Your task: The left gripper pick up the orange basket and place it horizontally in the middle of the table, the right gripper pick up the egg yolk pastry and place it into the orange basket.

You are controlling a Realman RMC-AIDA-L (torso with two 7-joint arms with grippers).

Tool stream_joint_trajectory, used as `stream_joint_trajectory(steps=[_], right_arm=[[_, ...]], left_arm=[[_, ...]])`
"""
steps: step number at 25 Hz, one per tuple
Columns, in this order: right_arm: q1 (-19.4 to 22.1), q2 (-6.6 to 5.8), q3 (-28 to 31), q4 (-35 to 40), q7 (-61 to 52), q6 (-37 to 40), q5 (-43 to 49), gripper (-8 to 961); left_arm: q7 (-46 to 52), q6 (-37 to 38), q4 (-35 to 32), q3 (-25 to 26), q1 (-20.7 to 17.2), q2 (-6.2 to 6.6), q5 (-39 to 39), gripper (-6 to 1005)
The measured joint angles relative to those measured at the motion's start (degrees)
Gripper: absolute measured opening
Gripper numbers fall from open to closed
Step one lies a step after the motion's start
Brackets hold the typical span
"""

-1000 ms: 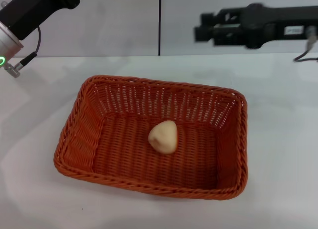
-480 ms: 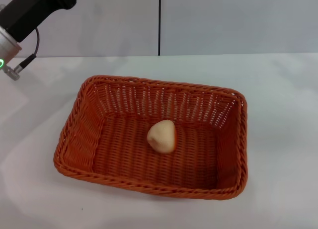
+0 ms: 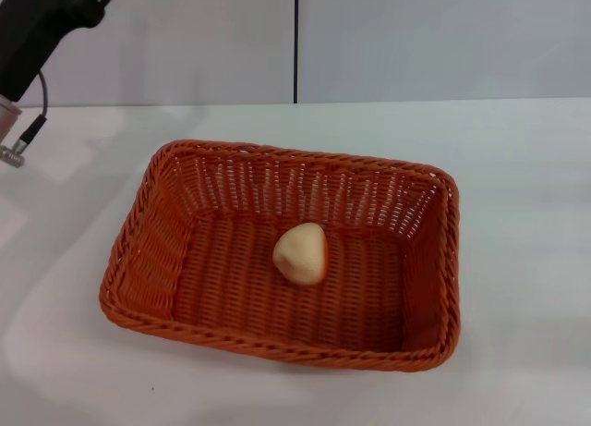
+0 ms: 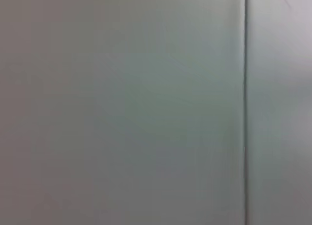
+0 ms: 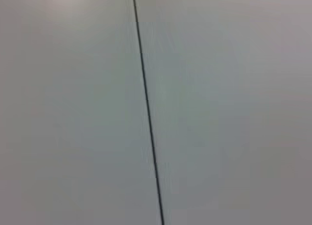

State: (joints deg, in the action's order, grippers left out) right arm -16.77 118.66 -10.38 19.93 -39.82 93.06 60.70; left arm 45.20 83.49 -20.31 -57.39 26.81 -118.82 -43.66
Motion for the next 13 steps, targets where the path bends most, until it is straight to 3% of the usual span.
stream_joint_trajectory(steps=[13], right_arm=[[-5.3, 0.17, 8.5, -5.9, 1.5, -2.6, -0.4, 551]], left_arm=[[-9.2, 2.4, 2.0, 0.6, -1.8, 0.02, 4.8, 756]])
